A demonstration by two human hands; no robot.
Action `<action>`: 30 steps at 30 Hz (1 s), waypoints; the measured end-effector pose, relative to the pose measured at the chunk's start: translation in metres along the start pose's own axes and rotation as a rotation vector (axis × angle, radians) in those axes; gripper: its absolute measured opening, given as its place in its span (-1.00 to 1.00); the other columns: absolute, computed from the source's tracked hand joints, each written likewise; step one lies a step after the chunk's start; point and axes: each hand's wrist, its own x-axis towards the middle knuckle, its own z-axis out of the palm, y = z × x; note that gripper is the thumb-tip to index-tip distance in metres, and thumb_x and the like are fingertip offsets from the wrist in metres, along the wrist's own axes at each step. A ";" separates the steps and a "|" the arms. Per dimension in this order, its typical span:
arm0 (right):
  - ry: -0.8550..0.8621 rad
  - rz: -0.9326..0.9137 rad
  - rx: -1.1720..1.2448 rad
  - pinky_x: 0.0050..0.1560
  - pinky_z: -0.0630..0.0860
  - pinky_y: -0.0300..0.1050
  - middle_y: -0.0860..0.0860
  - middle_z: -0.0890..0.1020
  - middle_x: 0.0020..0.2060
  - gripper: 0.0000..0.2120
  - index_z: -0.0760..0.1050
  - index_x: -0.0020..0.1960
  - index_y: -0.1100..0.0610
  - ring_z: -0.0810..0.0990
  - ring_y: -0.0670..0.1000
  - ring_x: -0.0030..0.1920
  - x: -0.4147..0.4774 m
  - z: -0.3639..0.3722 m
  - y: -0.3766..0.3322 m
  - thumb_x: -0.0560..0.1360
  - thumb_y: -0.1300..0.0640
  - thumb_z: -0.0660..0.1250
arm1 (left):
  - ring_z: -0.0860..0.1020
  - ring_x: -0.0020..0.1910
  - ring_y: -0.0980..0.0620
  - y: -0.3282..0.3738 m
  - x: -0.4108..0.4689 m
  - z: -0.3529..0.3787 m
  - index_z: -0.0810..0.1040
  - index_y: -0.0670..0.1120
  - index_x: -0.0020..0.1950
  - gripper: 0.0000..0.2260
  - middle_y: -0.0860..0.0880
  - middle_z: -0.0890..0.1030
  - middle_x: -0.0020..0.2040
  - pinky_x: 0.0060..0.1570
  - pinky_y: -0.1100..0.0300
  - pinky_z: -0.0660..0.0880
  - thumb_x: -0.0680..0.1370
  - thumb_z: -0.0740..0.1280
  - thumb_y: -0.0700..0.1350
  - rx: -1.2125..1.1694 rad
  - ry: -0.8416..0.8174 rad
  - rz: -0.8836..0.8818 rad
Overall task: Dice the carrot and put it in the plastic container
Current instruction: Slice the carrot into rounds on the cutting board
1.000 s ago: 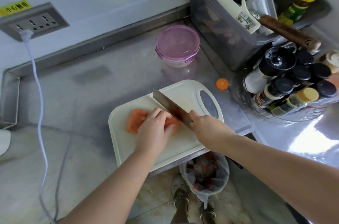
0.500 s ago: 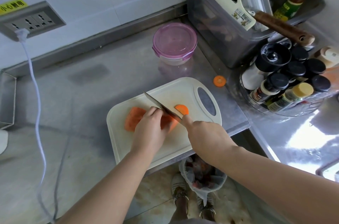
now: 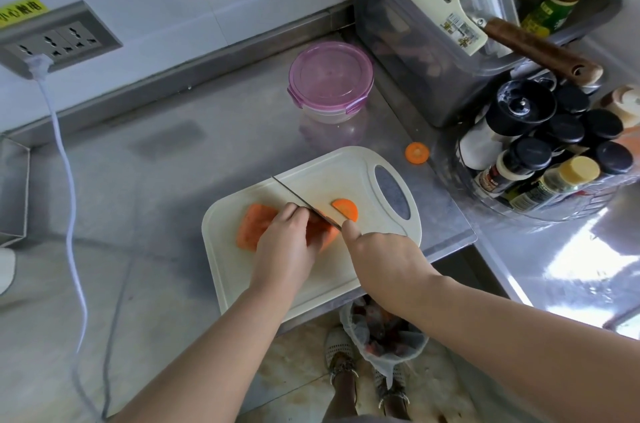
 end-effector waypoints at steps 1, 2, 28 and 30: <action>-0.007 0.003 0.003 -0.49 0.17 -0.14 0.01 0.31 -0.40 -0.44 0.06 0.44 0.22 0.29 0.00 -0.45 0.001 0.000 0.000 0.49 0.43 0.11 | 0.60 -0.20 -0.17 0.001 0.000 -0.001 0.57 -0.18 -0.15 -0.65 -0.07 0.56 -0.13 -0.34 0.17 0.31 0.43 0.33 0.13 0.004 -0.009 -0.006; -0.012 0.006 0.008 -0.49 0.17 -0.14 0.01 0.31 -0.39 -0.44 0.05 0.44 0.21 0.28 0.00 -0.45 0.002 0.000 0.000 0.49 0.43 0.11 | 0.59 -0.18 -0.17 0.001 0.001 -0.001 0.56 -0.18 -0.14 -0.69 -0.06 0.56 -0.12 -0.33 0.17 0.29 0.45 0.36 0.09 0.011 -0.016 -0.008; 0.103 0.037 0.048 -0.50 0.24 -0.14 0.00 0.34 -0.39 -0.61 0.17 0.24 0.11 0.30 -0.01 -0.48 -0.013 -0.004 0.009 0.49 0.41 0.10 | 0.58 -0.06 -0.03 0.000 -0.008 -0.002 0.60 -0.10 0.00 -0.82 0.01 0.57 0.00 -0.18 0.21 0.39 0.46 0.44 -0.04 -0.030 -0.029 -0.035; 0.080 0.045 0.057 -0.50 0.23 -0.14 0.00 0.34 -0.41 -0.56 0.14 0.30 0.14 0.31 0.01 -0.48 -0.013 -0.004 0.008 0.48 0.41 0.12 | 0.58 -0.05 -0.05 0.000 -0.007 -0.002 0.59 -0.12 -0.02 -0.83 -0.01 0.57 -0.01 -0.18 0.17 0.42 0.46 0.43 -0.06 -0.024 -0.030 -0.035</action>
